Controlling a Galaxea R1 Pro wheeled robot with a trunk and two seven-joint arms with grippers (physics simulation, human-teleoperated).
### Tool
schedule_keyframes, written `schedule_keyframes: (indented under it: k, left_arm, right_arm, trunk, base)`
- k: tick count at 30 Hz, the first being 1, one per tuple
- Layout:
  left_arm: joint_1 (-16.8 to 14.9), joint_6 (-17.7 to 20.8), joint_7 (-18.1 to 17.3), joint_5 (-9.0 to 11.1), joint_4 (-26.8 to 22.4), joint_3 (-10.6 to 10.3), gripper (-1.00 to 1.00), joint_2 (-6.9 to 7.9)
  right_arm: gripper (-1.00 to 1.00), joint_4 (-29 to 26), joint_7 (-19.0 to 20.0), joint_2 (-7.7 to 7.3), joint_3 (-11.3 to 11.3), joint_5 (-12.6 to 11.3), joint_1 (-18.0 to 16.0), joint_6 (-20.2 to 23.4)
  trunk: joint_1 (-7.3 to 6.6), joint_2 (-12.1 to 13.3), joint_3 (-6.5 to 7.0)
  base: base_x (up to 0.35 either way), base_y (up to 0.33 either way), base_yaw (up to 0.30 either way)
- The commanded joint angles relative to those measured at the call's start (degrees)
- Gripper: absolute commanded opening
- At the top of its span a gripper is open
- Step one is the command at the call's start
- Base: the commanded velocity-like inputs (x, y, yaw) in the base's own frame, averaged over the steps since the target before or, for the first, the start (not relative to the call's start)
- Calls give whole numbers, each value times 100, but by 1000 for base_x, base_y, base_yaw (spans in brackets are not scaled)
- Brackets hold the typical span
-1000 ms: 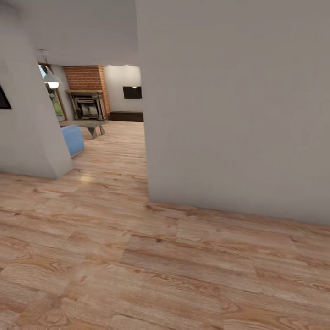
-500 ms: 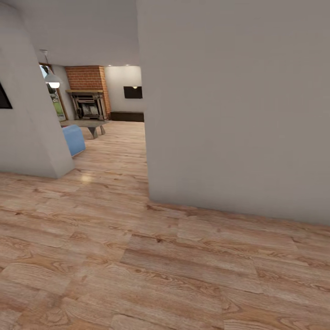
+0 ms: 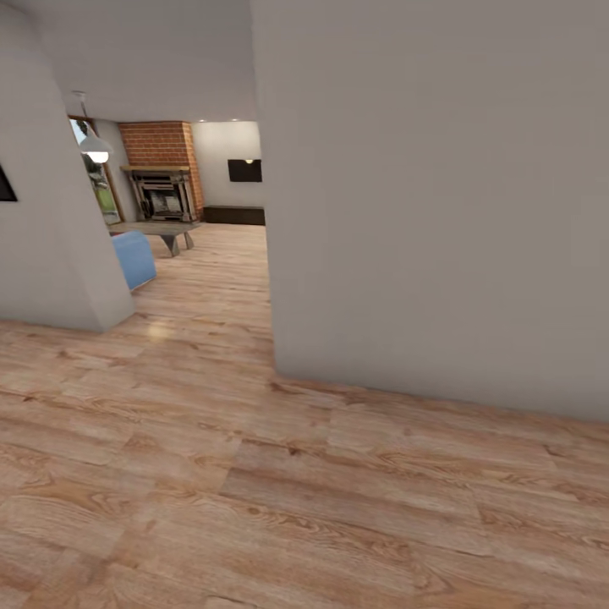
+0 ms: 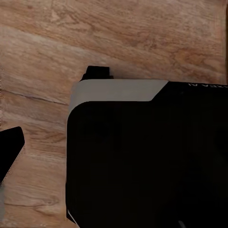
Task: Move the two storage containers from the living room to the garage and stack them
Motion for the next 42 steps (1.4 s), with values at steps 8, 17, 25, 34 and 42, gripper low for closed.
schedule_keyframes:
  k: [8, 17, 25, 34, 42]
  left_arm:
    - [-3, -23, 16, 41, -2, -1, 100, -1]
    - [-3, -25, 16, 41, -2, -7, 100, -5]
    - [-3, -25, 16, 41, -2, -7, 100, -9]
    - [-3, -25, 16, 41, -2, -7, 100, -10]
    - [-3, -25, 16, 41, -2, -6, 100, -10]
  right_arm:
    - [100, 9, -11, -9, 48, -46, -4, -24]
    - [100, 9, -35, -1, 54, -45, -4, -23]
    - [100, 9, -37, 6, 44, -60, -4, -42]
    - [100, 7, -37, 9, 42, -89, -4, -37]
    - [100, 9, -37, 7, 48, -72, -4, -36]
  trunk:
    - [3, -3, -6]
    - [3, -3, -6]
    - [3, -3, -6]
    - [3, -3, -6]
    - [3, -3, -6]
  base:
    - [318, 0, 196]
    - [318, 0, 271]
    - [299, 0, 274]
    - [290, 0, 274]
    - [277, 0, 275]
